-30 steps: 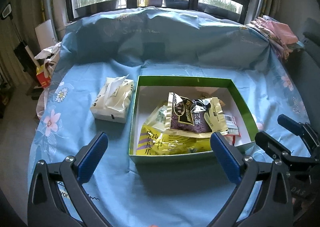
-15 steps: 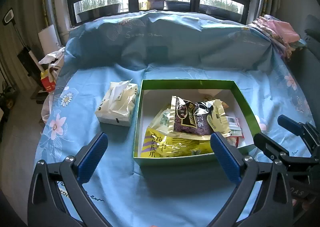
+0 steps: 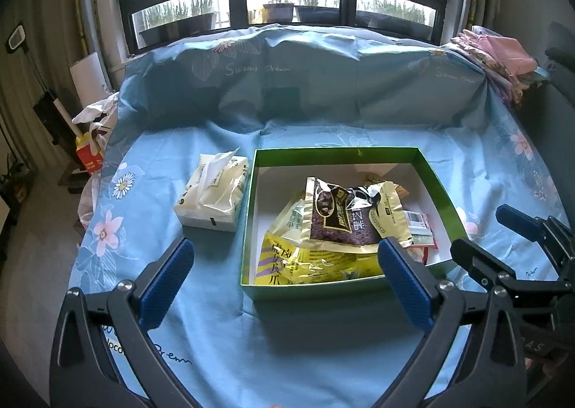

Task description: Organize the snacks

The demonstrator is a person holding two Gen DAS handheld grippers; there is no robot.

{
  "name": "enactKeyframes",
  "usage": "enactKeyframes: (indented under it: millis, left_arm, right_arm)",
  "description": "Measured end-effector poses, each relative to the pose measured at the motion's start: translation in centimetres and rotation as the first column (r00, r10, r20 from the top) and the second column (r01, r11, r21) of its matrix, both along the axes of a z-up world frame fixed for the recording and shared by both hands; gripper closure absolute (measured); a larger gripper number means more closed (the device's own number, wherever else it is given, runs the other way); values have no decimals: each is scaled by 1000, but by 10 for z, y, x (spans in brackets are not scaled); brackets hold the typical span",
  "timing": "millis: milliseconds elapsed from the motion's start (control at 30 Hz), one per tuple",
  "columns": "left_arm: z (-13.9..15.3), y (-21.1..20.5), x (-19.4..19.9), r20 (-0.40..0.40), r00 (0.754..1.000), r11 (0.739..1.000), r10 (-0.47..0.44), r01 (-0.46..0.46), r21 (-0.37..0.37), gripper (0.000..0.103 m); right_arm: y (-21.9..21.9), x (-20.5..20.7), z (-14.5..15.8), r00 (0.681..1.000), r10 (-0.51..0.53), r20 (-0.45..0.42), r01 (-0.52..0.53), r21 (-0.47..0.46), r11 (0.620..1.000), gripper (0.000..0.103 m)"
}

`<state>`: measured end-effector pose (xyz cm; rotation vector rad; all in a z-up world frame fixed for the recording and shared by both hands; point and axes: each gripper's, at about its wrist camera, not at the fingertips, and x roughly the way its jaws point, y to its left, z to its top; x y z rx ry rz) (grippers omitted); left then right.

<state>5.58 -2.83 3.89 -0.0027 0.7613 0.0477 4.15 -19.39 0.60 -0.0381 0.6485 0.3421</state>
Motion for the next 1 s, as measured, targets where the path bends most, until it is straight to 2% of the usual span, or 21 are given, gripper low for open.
enactKeyframes:
  millis: [1000]
  left_arm:
    - [3,1,-1,23,1000,999,-18,19,-31,0]
  right_arm:
    - [-1,0,1,1000,-2,0,2,-1,1000,19]
